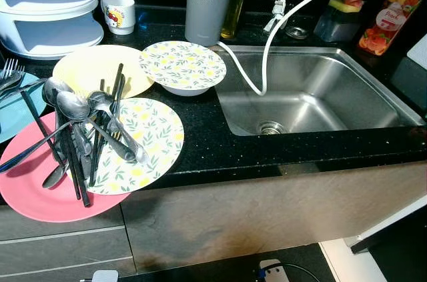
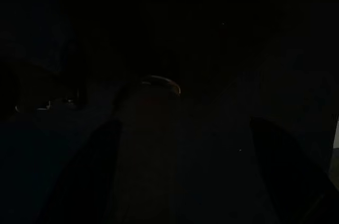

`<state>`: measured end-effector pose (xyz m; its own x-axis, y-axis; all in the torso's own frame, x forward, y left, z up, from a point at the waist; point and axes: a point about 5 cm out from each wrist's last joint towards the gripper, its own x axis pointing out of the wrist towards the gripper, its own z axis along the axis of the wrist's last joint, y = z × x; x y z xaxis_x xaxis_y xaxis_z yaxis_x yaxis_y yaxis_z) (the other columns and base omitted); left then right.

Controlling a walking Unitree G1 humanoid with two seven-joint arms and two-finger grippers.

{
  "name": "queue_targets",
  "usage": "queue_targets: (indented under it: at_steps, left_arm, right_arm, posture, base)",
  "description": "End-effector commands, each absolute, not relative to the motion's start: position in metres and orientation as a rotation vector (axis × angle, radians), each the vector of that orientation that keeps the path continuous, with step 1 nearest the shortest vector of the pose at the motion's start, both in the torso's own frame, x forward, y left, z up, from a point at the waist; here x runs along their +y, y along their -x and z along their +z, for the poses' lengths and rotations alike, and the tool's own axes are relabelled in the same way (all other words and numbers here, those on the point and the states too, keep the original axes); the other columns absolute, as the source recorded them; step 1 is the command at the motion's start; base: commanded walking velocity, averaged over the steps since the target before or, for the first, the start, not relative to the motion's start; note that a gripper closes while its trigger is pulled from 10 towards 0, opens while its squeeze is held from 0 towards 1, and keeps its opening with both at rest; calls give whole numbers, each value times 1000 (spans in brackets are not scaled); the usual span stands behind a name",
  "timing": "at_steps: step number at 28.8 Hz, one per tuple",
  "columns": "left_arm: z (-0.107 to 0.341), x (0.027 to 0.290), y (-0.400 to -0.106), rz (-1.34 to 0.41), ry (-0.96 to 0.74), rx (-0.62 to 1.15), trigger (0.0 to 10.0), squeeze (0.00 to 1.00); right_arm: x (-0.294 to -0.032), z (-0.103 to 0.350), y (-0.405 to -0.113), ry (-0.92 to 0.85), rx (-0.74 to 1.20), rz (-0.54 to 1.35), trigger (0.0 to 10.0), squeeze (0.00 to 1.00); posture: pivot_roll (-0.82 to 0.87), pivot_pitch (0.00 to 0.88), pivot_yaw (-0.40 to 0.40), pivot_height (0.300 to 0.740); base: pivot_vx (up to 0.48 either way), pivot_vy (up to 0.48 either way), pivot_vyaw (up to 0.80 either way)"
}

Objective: Kitchen organization

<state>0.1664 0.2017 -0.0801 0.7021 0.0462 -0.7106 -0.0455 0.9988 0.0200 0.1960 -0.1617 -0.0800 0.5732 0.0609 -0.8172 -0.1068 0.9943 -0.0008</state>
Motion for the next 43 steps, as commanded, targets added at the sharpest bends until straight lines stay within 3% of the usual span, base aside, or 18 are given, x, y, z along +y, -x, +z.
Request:
queue_targets:
  at_steps: [1,20,25,43]
  left_arm:
    - [-83,202,-160,43,-7,809,10000,0]
    - [-73,200,-174,27,-3,754,10000,0]
    - [-69,205,-178,40,-9,732,10000,0]
    - [-71,197,-179,17,35,773,10000,0]
  right_arm:
    - [-168,-84,-188,57,980,82,10000,0]
    - [-161,-78,-200,42,945,82,10000,0]
    - [-165,-81,-194,31,959,59,10000,0]
    - [-162,-74,-208,30,931,62,10000,0]
  posture:
    - [71,156,-92,740]
    - [67,148,-55,740]
    - [88,150,-79,740]
    - [85,79,-82,740]
  base:
    - [0,0,0]
    - [0,0,0]
    - [0,0,0]
    - [0,0,0]
